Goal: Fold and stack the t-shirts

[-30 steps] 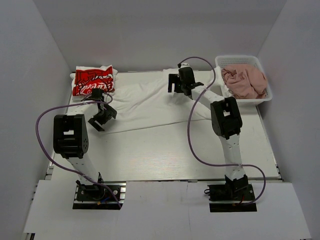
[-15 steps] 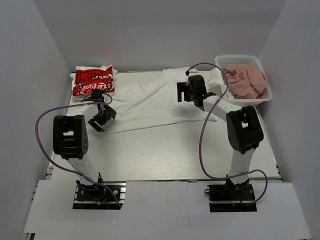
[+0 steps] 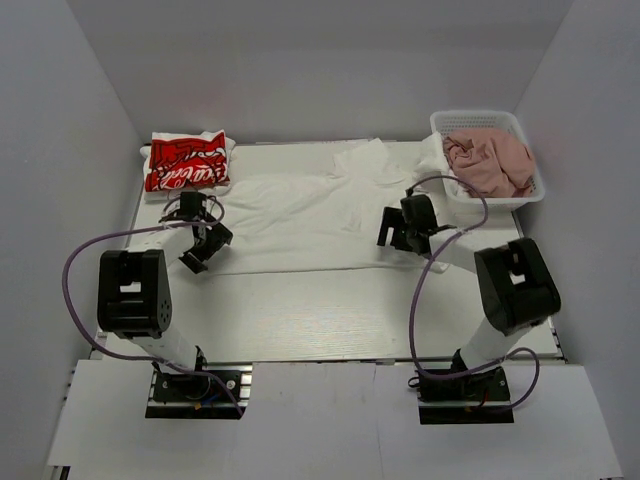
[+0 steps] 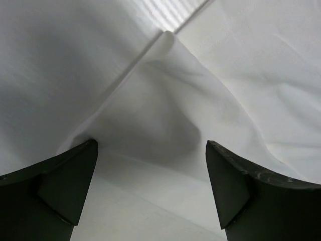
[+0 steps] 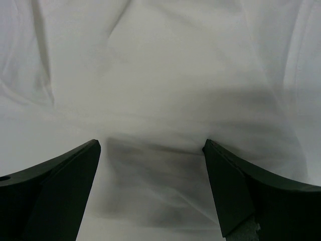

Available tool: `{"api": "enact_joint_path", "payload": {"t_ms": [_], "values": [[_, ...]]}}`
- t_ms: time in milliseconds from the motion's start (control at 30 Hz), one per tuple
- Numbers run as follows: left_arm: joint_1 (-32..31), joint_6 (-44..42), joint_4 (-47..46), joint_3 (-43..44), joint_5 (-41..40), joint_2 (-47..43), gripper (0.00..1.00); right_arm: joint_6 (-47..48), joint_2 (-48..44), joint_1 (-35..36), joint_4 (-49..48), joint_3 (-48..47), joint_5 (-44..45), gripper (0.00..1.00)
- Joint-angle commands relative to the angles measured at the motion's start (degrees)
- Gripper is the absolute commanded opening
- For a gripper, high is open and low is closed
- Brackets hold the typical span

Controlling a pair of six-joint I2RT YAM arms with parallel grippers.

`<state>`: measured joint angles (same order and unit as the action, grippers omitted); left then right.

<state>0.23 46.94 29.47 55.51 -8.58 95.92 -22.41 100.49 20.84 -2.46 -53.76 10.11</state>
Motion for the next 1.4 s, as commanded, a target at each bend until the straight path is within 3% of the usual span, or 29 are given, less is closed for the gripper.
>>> {"api": "enact_joint_path", "payload": {"t_ms": [0, 67, 167, 300, 367, 500, 633, 733, 1033, 1167, 1367], "values": [[0.1, 0.3, 8.8, -11.1, 3.3, -0.8, 1.00, -6.6, -7.0, -0.4, 10.2, 13.1, -3.9, 0.90], [-0.4, 0.3, 8.8, -17.3, 4.8, -3.7, 1.00, -8.3, -10.0, -0.2, 14.6, 16.0, -4.3, 0.90], [-0.9, 0.3, 10.0, -25.1, 8.1, -11.6, 1.00, -10.9, -21.9, 0.2, 19.8, 23.9, -4.7, 0.90], [-1.8, 2.3, 11.0, -27.4, 16.4, -26.8, 1.00, -13.3, -39.4, 0.6, 26.8, 31.4, -7.4, 0.90], [-2.3, 2.8, 15.3, -22.9, 16.4, -30.9, 1.00, -12.9, -45.8, 0.7, 27.2, 32.1, -8.6, 0.90], [-2.3, 2.3, 25.7, -10.4, 7.3, -36.2, 1.00, -10.1, -49.6, 0.8, 30.6, 24.0, -4.2, 0.90], [-2.3, 1.7, 21.1, -5.9, 5.9, -36.2, 1.00, -7.0, -45.0, 0.5, 27.7, 15.5, -0.4, 0.90], [-2.3, 1.1, 16.1, -0.2, 5.3, -29.7, 1.00, -6.7, -38.8, 0.4, 24.6, 9.4, 0.2, 0.90], [-2.3, -5.3, 14.5, 26.6, -1.4, 5.2, 1.00, -3.0, -11.1, -0.2, 24.5, -13.9, 10.4, 0.90], [-2.3, -9.0, 14.5, 37.8, -1.4, 16.0, 1.00, 0.4, 2.6, -0.6, 25.1, -25.7, 13.0, 0.90], [-2.3, -10.3, 15.6, 46.3, -3.7, 26.2, 0.90, 3.3, 13.9, -1.9, 27.0, -39.5, 14.6, 0.90]]}}
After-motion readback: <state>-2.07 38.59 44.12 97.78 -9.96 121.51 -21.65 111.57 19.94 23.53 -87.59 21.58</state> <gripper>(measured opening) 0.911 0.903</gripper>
